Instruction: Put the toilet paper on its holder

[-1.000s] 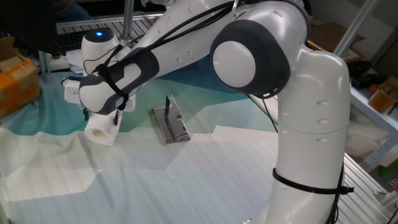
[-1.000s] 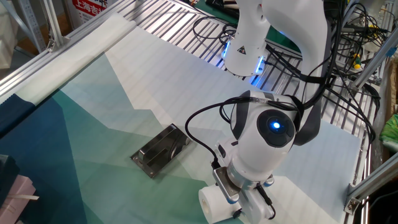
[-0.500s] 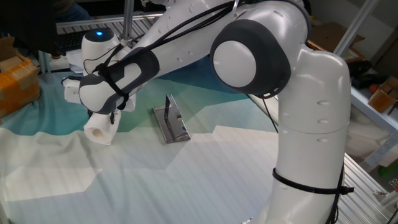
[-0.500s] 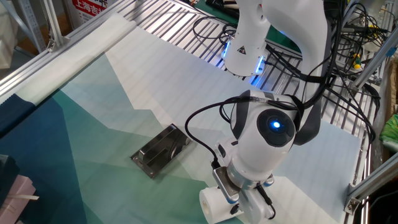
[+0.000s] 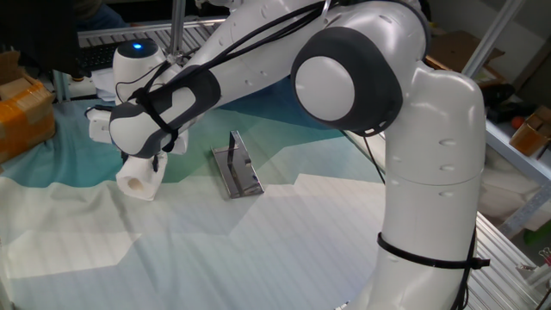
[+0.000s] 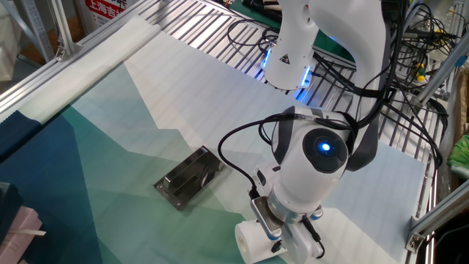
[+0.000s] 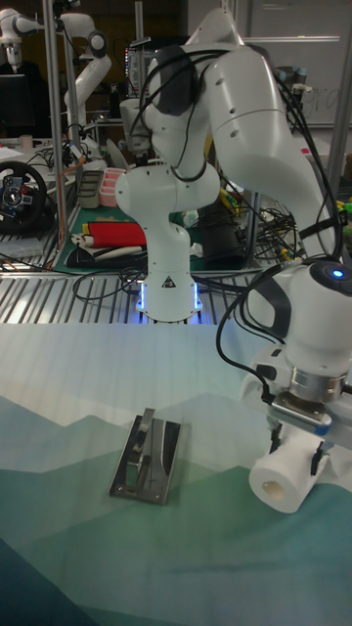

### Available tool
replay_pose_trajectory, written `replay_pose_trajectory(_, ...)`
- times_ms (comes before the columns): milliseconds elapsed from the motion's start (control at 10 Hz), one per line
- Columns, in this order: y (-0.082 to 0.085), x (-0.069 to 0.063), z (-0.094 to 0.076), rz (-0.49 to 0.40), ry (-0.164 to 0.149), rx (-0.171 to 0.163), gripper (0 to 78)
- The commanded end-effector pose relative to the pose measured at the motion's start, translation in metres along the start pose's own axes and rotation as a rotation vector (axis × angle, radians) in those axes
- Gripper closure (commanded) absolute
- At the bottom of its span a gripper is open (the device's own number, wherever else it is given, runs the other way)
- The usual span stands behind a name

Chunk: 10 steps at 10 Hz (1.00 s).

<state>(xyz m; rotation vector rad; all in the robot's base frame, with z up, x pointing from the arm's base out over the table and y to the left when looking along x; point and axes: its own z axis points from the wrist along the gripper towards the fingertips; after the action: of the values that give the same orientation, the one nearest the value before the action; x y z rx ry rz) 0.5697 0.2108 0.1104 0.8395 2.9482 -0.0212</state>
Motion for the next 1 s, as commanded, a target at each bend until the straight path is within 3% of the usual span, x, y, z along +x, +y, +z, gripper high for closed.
replay_pose_trajectory(100, -0.02, -0.004, -0.033, -0.04, 0.023, 0.002, 76.3)
replay_pose_trajectory(500, -0.028, -0.003, -0.041, -0.053, 0.029, 0.005, 76.3)
replay_pose_trajectory(1000, -0.053, 0.0, -0.06, -0.112, 0.056, 0.023, 76.3)
